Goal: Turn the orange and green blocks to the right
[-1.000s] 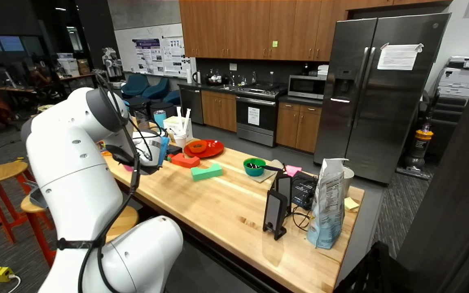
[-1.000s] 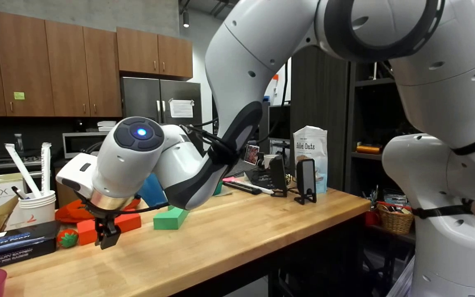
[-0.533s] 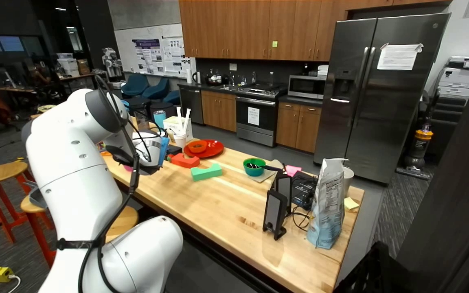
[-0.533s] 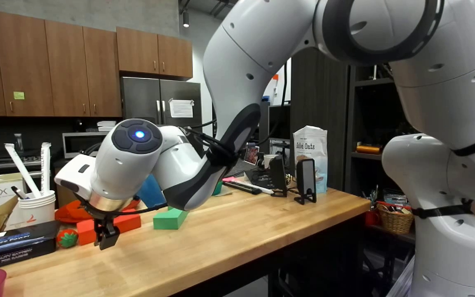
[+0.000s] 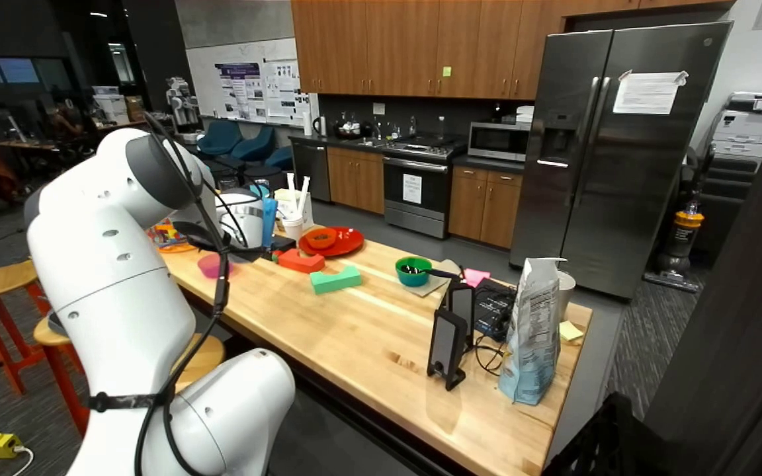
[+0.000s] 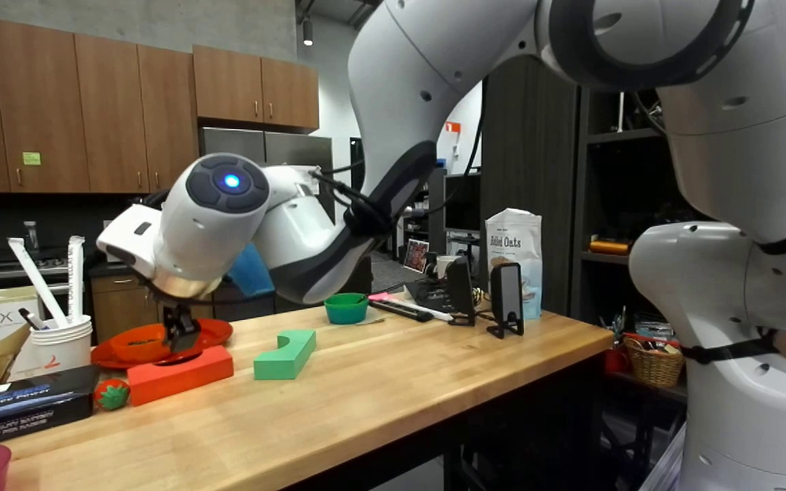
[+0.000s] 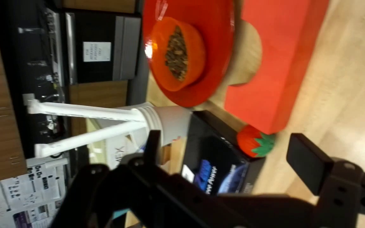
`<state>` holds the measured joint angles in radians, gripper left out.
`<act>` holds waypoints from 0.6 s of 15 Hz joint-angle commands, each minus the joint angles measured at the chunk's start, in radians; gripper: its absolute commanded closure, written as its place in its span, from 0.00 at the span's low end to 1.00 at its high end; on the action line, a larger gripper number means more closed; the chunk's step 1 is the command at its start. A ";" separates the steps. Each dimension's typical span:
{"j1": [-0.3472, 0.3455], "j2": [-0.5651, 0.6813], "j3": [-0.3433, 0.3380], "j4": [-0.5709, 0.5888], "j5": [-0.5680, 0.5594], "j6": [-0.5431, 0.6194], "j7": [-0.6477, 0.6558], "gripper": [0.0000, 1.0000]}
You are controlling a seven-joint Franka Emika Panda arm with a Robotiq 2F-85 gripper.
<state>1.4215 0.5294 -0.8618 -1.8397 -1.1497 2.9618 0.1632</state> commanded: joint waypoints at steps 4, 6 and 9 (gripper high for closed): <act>0.215 -0.144 -0.208 -0.014 -0.229 -0.137 0.097 0.00; 0.245 -0.134 -0.212 -0.031 -0.252 -0.159 0.126 0.00; 0.299 -0.147 -0.200 -0.088 -0.251 -0.217 0.141 0.00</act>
<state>1.6555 0.4057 -1.0517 -1.8687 -1.3719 2.8007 0.2680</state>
